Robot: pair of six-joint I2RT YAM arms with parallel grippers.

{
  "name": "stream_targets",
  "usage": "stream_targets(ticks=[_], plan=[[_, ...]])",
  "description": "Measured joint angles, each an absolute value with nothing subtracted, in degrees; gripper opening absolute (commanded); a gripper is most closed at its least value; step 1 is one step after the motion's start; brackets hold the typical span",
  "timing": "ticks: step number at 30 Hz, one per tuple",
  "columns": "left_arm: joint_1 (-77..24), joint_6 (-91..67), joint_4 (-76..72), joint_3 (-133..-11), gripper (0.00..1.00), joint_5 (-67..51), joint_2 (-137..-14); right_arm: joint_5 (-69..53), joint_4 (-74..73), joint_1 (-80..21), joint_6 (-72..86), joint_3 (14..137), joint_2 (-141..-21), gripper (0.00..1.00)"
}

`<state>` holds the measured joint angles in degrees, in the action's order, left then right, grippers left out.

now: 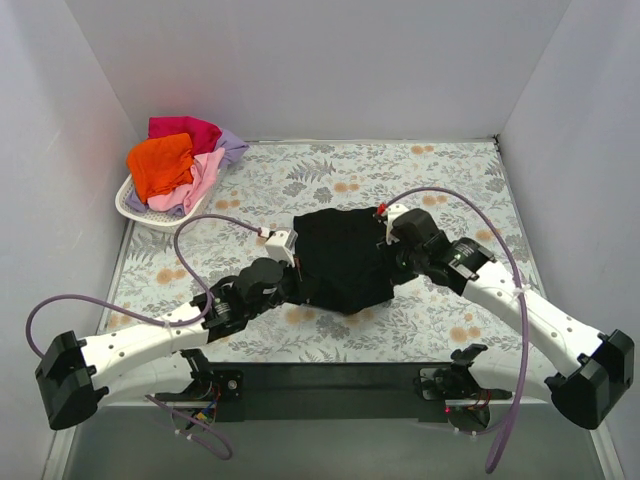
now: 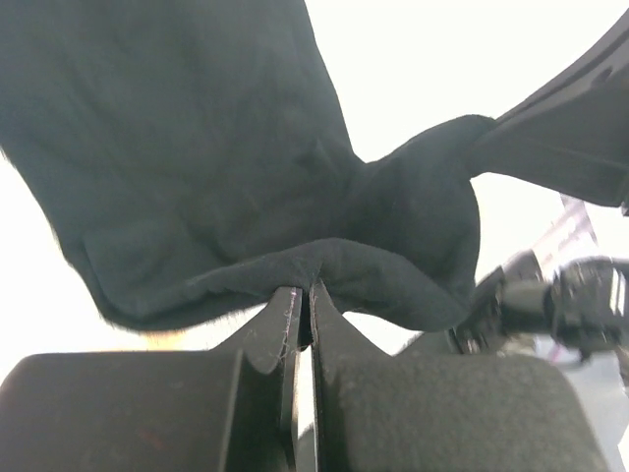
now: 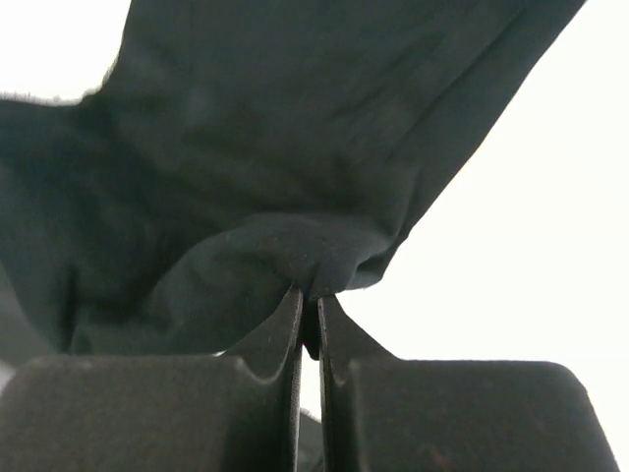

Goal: Fold and stack the t-shirts
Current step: Fold the tshirt

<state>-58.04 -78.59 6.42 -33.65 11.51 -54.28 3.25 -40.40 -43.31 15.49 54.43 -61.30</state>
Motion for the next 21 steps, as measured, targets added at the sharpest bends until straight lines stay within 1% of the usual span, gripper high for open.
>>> stream_targets(ticks=[7, 13, 21], plan=[[-50.7, -74.48, -1.58, -36.34, 0.0, 10.17, -61.67, 6.35, -34.87, -38.61, 12.4, 62.11, -70.0, 0.01], [-43.18, -72.84, -6.07, -38.33, 0.0, 6.68, -66.28, 6.26, -30.89, -35.11, 10.2, 65.43, -77.36, 0.01], [-38.26, -72.16, -10.74, -40.75, 0.0, 1.54, -73.95, 4.64, -28.16, -30.94, 8.12, 71.94, -86.89, 0.01]])
